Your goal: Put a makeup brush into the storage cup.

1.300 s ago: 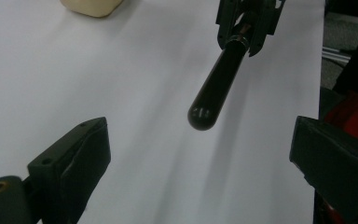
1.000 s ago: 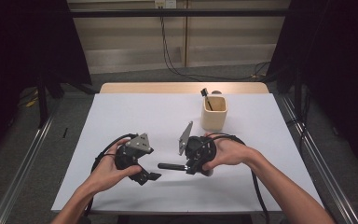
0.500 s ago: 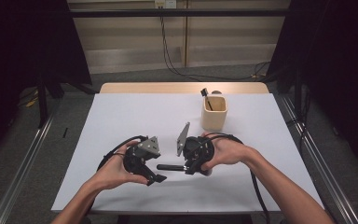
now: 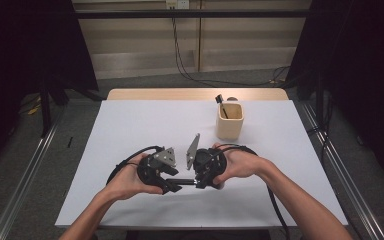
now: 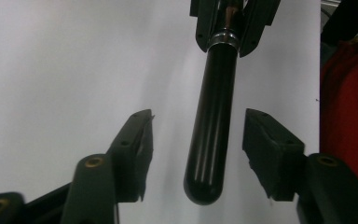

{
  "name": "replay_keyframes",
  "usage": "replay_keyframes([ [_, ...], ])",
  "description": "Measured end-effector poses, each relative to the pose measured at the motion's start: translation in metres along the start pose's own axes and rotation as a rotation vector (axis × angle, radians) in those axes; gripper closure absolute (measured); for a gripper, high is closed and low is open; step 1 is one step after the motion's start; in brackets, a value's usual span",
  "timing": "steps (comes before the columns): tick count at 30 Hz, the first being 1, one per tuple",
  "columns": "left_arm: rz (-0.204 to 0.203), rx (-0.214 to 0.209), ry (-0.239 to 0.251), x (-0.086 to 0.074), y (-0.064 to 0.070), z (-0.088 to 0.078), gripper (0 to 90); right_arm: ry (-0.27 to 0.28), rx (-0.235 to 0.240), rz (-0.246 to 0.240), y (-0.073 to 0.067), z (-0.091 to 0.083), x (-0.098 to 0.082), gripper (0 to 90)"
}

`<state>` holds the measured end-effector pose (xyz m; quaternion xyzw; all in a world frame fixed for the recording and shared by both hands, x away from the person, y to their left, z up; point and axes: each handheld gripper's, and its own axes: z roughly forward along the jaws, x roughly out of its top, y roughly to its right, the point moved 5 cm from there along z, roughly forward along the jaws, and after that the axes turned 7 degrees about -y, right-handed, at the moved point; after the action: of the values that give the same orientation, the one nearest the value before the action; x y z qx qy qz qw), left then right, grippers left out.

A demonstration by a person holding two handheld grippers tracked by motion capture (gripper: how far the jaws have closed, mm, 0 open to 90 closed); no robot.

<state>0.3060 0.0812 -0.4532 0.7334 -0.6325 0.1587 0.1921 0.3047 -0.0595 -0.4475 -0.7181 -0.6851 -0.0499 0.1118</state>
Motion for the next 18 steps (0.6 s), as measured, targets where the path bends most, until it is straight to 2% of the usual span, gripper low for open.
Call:
replay_keyframes([
  [3,0.019,0.005,-0.001,0.0014,0.0013,0.0014,53.7,0.000,-0.005,0.007,0.0011,0.0001,-0.0004,72.0],
  [9,0.030,0.008,-0.002,0.0024,0.0025,0.0035,65.3,0.006,-0.010,-0.007,0.0011,0.0022,0.0010,72.0],
  [11,0.051,0.002,-0.020,0.0023,0.0027,0.0035,66.5,0.009,-0.008,-0.006,0.0006,0.0018,0.0010,72.0],
  [12,0.058,0.014,-0.024,0.0021,0.0025,0.0046,67.0,0.010,-0.009,-0.006,0.0007,0.0017,0.0011,72.0],
  [13,0.057,0.001,-0.028,0.0021,0.0019,0.0049,68.2,0.013,-0.009,-0.008,0.0009,0.0016,0.0012,72.0],
  [18,0.073,-0.005,-0.029,0.0028,0.0031,0.0078,71.8,0.009,-0.016,-0.014,0.0020,0.0024,-0.0001,72.1],
])
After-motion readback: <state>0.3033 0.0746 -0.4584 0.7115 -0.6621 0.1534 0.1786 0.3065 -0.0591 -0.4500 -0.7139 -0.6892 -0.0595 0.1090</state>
